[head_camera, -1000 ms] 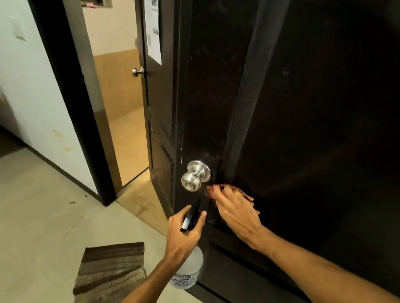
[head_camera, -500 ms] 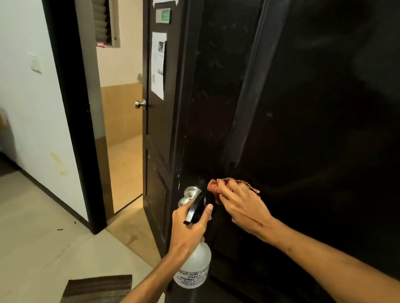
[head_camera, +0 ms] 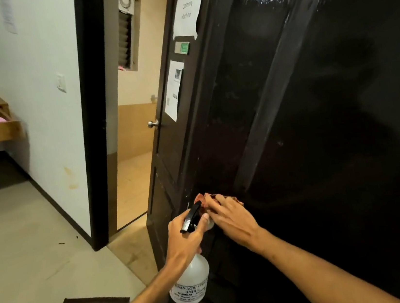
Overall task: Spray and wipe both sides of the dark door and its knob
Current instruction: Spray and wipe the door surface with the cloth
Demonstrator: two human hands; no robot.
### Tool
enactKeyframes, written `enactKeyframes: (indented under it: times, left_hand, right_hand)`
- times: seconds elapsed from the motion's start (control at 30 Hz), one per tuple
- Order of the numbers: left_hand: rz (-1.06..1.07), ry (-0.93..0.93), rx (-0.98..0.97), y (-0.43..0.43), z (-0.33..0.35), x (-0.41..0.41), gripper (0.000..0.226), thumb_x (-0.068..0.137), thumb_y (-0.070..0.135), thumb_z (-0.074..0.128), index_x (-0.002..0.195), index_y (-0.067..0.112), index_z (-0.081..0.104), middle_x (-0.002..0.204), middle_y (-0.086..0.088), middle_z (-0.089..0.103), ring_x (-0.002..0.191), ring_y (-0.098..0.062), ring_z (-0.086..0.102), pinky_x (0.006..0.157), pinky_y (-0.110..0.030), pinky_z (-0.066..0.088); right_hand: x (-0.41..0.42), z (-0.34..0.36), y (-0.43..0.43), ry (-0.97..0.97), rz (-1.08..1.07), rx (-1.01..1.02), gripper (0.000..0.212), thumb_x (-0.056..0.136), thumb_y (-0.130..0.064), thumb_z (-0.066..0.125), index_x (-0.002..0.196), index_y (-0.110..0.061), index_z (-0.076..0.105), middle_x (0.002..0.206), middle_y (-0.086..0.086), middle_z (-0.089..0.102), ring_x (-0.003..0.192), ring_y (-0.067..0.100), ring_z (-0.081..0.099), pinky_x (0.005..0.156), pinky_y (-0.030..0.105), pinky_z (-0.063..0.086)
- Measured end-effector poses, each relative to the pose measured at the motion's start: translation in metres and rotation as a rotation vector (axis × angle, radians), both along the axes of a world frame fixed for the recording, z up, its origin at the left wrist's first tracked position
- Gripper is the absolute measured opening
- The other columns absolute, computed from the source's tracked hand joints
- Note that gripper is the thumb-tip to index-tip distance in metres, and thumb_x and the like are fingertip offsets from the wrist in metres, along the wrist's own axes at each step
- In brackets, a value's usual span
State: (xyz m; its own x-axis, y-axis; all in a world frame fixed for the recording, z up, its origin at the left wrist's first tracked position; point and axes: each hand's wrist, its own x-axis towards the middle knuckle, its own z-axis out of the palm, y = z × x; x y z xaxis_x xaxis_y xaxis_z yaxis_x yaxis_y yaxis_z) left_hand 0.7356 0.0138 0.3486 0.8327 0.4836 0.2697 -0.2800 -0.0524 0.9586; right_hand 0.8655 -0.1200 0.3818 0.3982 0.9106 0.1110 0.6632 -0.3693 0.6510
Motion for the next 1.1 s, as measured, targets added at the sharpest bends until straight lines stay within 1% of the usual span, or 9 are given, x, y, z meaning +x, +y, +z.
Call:
enactKeyframes:
  times: [0.1, 0.17, 0.23, 0.37, 0.47, 0.6, 0.87, 1.03, 1.1]
  left_hand:
    - [0.064, 0.009, -0.027, 0.009, 0.010, 0.002, 0.016, 0.093, 0.026, 0.079, 0.095, 0.027, 0.063, 0.085, 0.002, 0.063, 0.065, -0.013, 0.070, 0.050, -0.027, 0.057]
    - [0.081, 0.073, -0.066, 0.016, 0.014, 0.007, 0.034, 0.089, 0.040, 0.081, 0.112, 0.024, 0.062, 0.106, 0.000, 0.059, 0.093, -0.019, 0.071, 0.076, -0.040, 0.065]
    - [0.068, 0.039, -0.004, 0.024, 0.022, 0.012, 0.039, 0.088, 0.051, 0.080, 0.112, 0.021, 0.071, 0.105, -0.004, 0.070, 0.098, -0.025, 0.072, 0.085, -0.048, 0.063]
    - [0.034, -0.049, 0.101, 0.033, 0.047, 0.018, 0.016, 0.096, 0.038, 0.075, 0.093, 0.022, 0.075, 0.080, -0.003, 0.075, 0.070, -0.019, 0.072, 0.061, -0.038, 0.059]
    - [0.033, -0.103, 0.151, 0.032, 0.067, 0.016, 0.021, 0.099, 0.027, 0.072, 0.084, 0.013, 0.071, 0.074, -0.007, 0.072, 0.052, -0.012, 0.064, 0.049, -0.026, 0.051]
    - [0.017, -0.128, 0.157, 0.031, 0.083, 0.017, 0.023, 0.100, 0.027, 0.070, 0.084, 0.011, 0.071, 0.076, -0.007, 0.074, 0.049, -0.013, 0.063, 0.050, -0.027, 0.051]
    - [-0.018, -0.170, 0.182, 0.025, 0.099, 0.014, 0.017, 0.099, 0.024, 0.071, 0.087, 0.013, 0.072, 0.077, -0.008, 0.074, 0.051, -0.015, 0.066, 0.048, -0.022, 0.051]
    - [-0.052, -0.146, 0.161, 0.010, 0.099, 0.016, 0.022, 0.100, 0.023, 0.071, 0.085, 0.007, 0.071, 0.079, -0.012, 0.073, 0.043, -0.018, 0.061, 0.043, -0.028, 0.051]
    - [-0.065, -0.141, 0.164, 0.004, 0.096, 0.018, 0.020, 0.100, 0.024, 0.071, 0.088, 0.008, 0.070, 0.079, -0.012, 0.073, 0.041, -0.020, 0.060, 0.042, -0.032, 0.053]
  right_hand:
    - [0.006, 0.053, 0.033, -0.138, -0.004, 0.147, 0.048, 0.089, -0.013, 0.052, 0.136, -0.007, 0.058, 0.152, 0.018, 0.038, 0.117, 0.034, 0.048, 0.086, 0.042, 0.051]
    - [0.007, 0.072, 0.047, -0.166, 0.001, 0.203, 0.044, 0.089, -0.014, 0.052, 0.133, -0.006, 0.058, 0.151, 0.018, 0.039, 0.114, 0.034, 0.049, 0.085, 0.043, 0.051]
    - [0.008, 0.067, 0.050, -0.184, 0.059, 0.107, 0.041, 0.091, -0.016, 0.051, 0.130, -0.009, 0.062, 0.151, 0.016, 0.040, 0.114, 0.031, 0.050, 0.086, 0.042, 0.050]
    - [0.010, 0.076, 0.038, -0.168, 0.092, -0.019, 0.046, 0.085, -0.020, 0.043, 0.123, -0.018, 0.069, 0.148, 0.010, 0.049, 0.118, 0.028, 0.052, 0.089, 0.038, 0.051]
    - [0.010, 0.156, 0.041, -0.251, 0.026, 0.220, 0.048, 0.078, -0.011, 0.052, 0.124, -0.015, 0.066, 0.148, 0.012, 0.047, 0.115, 0.033, 0.050, 0.083, 0.043, 0.047]
    - [0.012, 0.229, 0.039, -0.345, -0.025, 0.488, 0.058, 0.074, -0.002, 0.063, 0.131, -0.011, 0.060, 0.148, 0.013, 0.042, 0.115, 0.036, 0.045, 0.086, 0.045, 0.045]
    - [0.005, 0.116, -0.007, -0.145, 0.035, -0.001, 0.054, 0.082, -0.019, 0.052, 0.135, -0.015, 0.060, 0.151, 0.012, 0.040, 0.127, 0.032, 0.045, 0.099, 0.043, 0.047]
    - [0.002, 0.219, -0.041, -0.339, -0.001, 0.428, 0.025, 0.079, -0.010, 0.055, 0.100, -0.009, 0.067, 0.128, 0.013, 0.059, 0.110, 0.036, 0.051, 0.080, 0.045, 0.042]
    - [-0.002, 0.212, -0.046, -0.361, 0.016, 0.443, 0.024, 0.078, -0.009, 0.056, 0.100, -0.008, 0.067, 0.128, 0.016, 0.058, 0.111, 0.037, 0.050, 0.083, 0.045, 0.042]
